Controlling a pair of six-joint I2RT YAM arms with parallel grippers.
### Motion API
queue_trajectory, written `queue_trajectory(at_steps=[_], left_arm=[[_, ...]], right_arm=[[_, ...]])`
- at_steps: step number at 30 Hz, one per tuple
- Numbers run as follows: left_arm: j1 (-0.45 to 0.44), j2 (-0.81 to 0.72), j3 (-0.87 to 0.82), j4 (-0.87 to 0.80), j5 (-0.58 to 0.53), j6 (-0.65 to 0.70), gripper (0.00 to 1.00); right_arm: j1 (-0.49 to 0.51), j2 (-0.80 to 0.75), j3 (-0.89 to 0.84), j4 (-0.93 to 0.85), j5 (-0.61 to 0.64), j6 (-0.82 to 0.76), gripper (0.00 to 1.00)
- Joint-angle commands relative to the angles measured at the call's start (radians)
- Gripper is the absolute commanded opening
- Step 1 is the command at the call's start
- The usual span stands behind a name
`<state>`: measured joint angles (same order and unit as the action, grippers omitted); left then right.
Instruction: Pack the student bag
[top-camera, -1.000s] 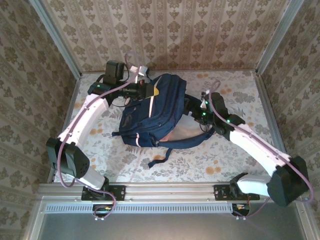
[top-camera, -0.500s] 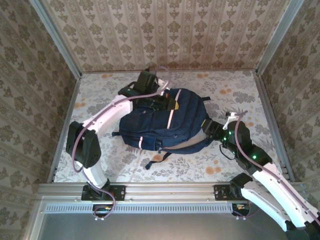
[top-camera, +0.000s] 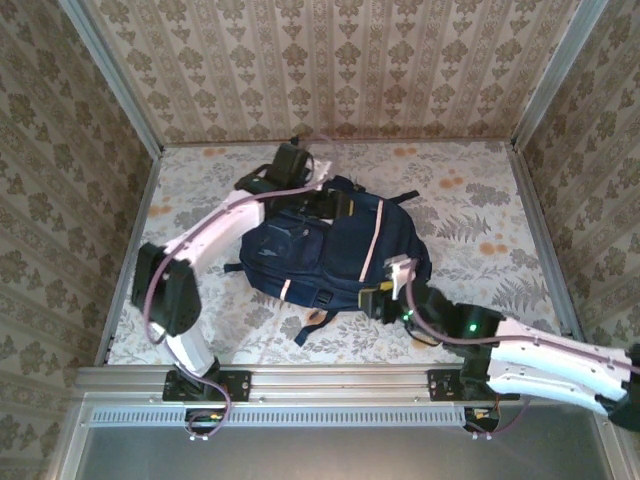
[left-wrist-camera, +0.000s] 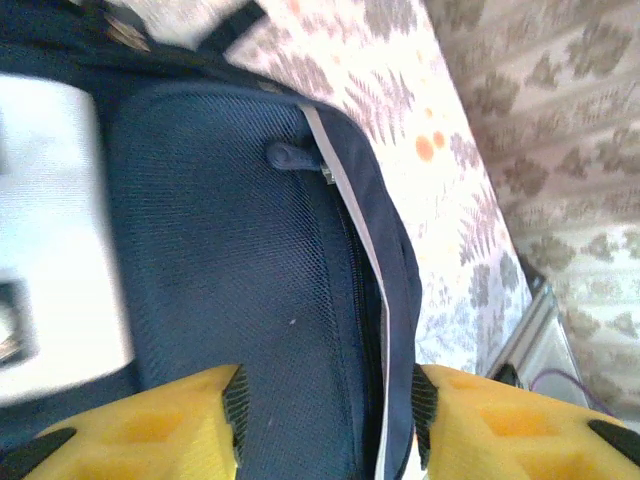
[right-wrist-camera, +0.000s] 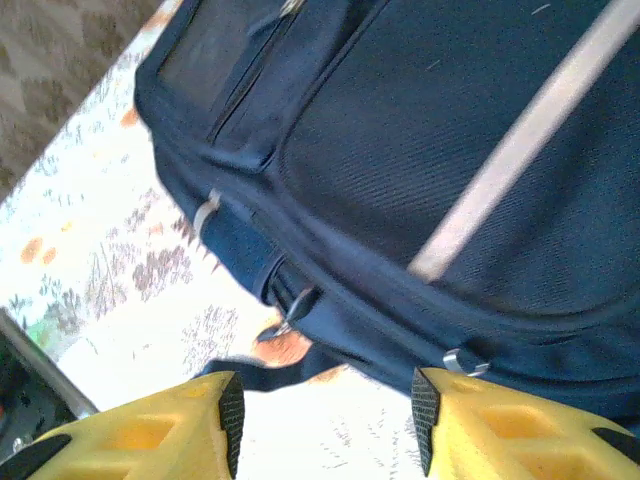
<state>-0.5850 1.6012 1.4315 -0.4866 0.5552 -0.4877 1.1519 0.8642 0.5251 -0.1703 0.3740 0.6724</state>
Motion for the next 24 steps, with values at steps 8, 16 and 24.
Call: queue_trajectory(at_steps=[8,16,24], left_arm=[[0.087,-0.526,-0.384,-0.011,-0.224,-0.108,0.59],[0.193,-0.688,-0.509,-0.092,-0.23,-0.067,0.63],[0.252,-0.767,-0.567,-0.123,-0.232,0.005,0.63]], right_arm=[[0.144,0.461,0.176,0.016,0.202,0.577,0.37],[0.196,0.687,0.285,0.051,0.213,0.849,0.32],[0.199,0.828,0.334,0.101,0.165,0.902,0.33]])
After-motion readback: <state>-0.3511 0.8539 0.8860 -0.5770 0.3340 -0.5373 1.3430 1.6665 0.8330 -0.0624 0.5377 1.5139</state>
